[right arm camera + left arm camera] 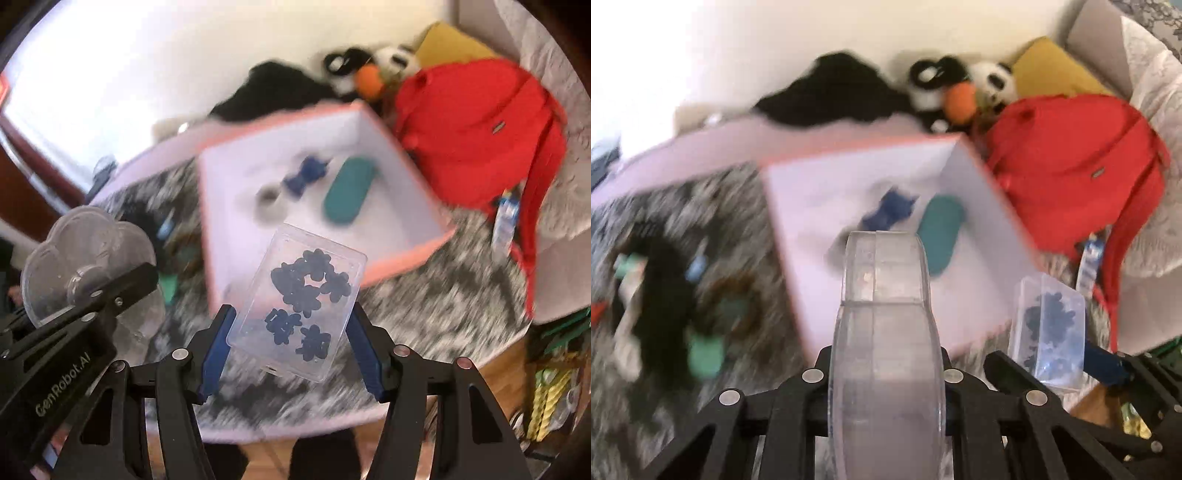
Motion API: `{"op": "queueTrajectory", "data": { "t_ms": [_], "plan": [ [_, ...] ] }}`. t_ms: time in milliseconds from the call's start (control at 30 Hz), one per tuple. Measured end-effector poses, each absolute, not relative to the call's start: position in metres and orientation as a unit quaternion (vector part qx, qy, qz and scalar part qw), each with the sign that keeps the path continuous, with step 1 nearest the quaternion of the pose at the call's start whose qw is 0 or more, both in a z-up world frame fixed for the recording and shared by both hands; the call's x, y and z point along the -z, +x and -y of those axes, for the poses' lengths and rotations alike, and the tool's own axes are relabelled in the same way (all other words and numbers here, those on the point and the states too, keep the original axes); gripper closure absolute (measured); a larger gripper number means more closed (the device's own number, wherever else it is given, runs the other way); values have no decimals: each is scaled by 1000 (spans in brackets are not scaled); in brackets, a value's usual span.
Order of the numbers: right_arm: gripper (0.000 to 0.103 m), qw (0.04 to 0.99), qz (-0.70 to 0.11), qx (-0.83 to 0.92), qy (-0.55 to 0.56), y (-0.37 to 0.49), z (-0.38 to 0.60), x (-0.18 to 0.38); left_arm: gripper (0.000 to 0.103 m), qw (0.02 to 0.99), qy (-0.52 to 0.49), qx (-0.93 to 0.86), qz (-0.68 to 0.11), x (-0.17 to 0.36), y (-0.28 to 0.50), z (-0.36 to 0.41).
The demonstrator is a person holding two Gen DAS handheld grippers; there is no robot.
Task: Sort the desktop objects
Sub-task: 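Lower the clear box and clear cup into the pink box, opening both tools, then grasp the teal round case with the right tool while the left tool grasps the white threaded cap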
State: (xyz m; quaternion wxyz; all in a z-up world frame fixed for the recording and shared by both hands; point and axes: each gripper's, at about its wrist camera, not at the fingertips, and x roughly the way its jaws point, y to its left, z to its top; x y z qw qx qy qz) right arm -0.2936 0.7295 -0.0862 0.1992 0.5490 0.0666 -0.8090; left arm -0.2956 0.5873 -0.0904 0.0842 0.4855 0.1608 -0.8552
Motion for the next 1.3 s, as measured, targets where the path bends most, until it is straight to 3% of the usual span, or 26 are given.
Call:
{"op": "queueTrajectory", "data": {
  "t_ms": [167, 233, 267, 300, 367, 433, 700, 967, 1067, 1300],
  "plan": [
    [39, 185, -72, 825, 529, -377, -735, 104, 85, 91, 483, 858, -151, 121, -375, -587],
    [38, 208, -70, 816, 535, -406, -729, 122, 51, 102, 490, 852, -154, 134, -391, -582],
    [37, 207, -75, 814, 538, -417, -727, 131, 27, 108, 490, 850, -157, 139, -396, -578],
    [35, 204, -80, 813, 540, -428, -725, 140, 23, 114, 488, 851, -159, 143, -397, -574],
    [15, 187, -99, 816, 538, -439, -723, 151, 22, 126, 483, 852, -158, 147, -395, -565],
    [12, 181, -105, 822, 530, -443, -724, 153, 22, 137, 489, 846, -163, 152, -387, -556],
    [12, 197, -108, 810, 541, -393, -712, 150, 22, 197, 495, 823, -199, 145, -295, -504],
    [11, 276, -111, 780, 551, -285, -626, 144, 22, 266, 515, 789, -206, 164, -164, -422],
    [11, 317, -110, 758, 559, -249, -578, 155, 22, 287, 523, 774, -211, 182, -130, -386],
    [11, 301, -98, 741, 592, -235, -513, 232, 22, 277, 534, 765, -229, 254, -111, -316]
  ]
}}
